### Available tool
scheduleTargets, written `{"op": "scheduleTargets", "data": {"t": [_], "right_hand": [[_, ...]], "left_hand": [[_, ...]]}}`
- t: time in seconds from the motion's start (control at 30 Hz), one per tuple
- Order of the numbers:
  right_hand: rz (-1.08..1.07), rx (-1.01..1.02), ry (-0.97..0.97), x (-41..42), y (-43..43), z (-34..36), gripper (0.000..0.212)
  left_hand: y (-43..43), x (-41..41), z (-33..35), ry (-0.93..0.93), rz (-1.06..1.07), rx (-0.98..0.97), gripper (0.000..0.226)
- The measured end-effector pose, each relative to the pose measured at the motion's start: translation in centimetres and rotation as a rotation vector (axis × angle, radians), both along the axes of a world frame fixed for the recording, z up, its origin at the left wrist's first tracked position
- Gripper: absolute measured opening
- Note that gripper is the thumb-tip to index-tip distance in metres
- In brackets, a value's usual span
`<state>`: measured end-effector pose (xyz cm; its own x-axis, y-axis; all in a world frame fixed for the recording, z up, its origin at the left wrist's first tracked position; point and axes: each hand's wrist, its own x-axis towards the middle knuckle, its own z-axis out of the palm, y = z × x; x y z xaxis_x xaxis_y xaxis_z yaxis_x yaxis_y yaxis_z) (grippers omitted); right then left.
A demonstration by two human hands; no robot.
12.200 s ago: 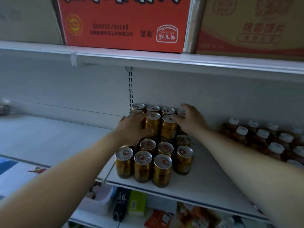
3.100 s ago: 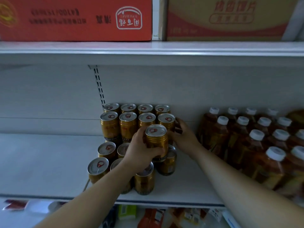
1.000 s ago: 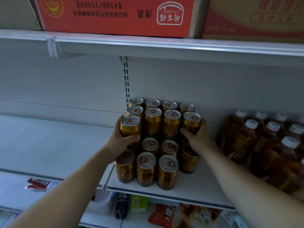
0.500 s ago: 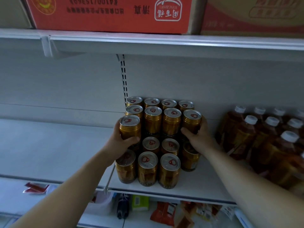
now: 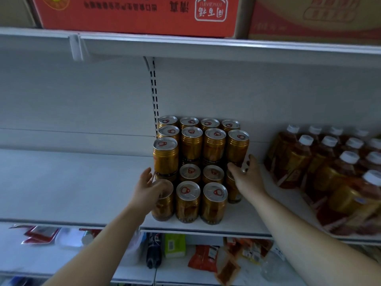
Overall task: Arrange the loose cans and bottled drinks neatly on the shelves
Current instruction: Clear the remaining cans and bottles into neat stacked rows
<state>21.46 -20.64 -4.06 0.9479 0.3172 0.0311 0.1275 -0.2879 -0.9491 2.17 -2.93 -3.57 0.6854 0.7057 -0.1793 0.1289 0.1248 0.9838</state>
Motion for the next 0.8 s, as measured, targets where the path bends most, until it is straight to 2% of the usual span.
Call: {"op": "scheduleTargets", "data": {"t": [0.1,0.2,0.3,0.4,0.5,0.57,0.63,0.73,0.8], "right_hand": [[-0.046,-0.003,0.031,-1.5,-0.1,-1.5,0.083],[-0.092,0.018,0.019,-3.8,0.2,-2.2,0.089],[-0.109,0.030,0.040,-4.7,0.4,-2.4,0.079],[-0.121,0.018,0.028,-4.7,0.7,-1.9,0.077],[-0.110,-0.043,0.026,-4.5,0.5,-1.4,0.081],[-0.089,-0.091,0.008,-4.4,-0.1,-0.8,0.075],[-0.071,-0.133,-0.035,-3.9,-1.1,-0.4,0.068],[-0.021,-0.202,-0.128,-2.7,-2.8,0.8,0.070],[0.009,-0.260,-0.208,-2.2,-4.2,2.4,0.072]], "left_hand": [[-0.8,-0.2,-0.8,0.019,0.002,-0.001,0.033],[-1.0,-0.1,-1.1,0.013,0.035,-0.030,0.036],[-0.9,0.0,-1.3,0.012,0.040,-0.053,0.033],[-0.9,0.1,-1.5,0.038,0.040,-0.027,0.047],[-0.9,-0.1,-1.0,0.043,0.008,-0.009,0.049],[-1.0,-0.5,-0.5,0.042,-0.002,0.002,0.065],[-1.1,-0.9,-0.1,0.052,0.038,0.079,0.078],[-2.1,-1.6,1.1,0.093,0.126,0.377,0.076],[-3.9,-1.5,2.5,0.039,0.102,0.538,0.075]]}}
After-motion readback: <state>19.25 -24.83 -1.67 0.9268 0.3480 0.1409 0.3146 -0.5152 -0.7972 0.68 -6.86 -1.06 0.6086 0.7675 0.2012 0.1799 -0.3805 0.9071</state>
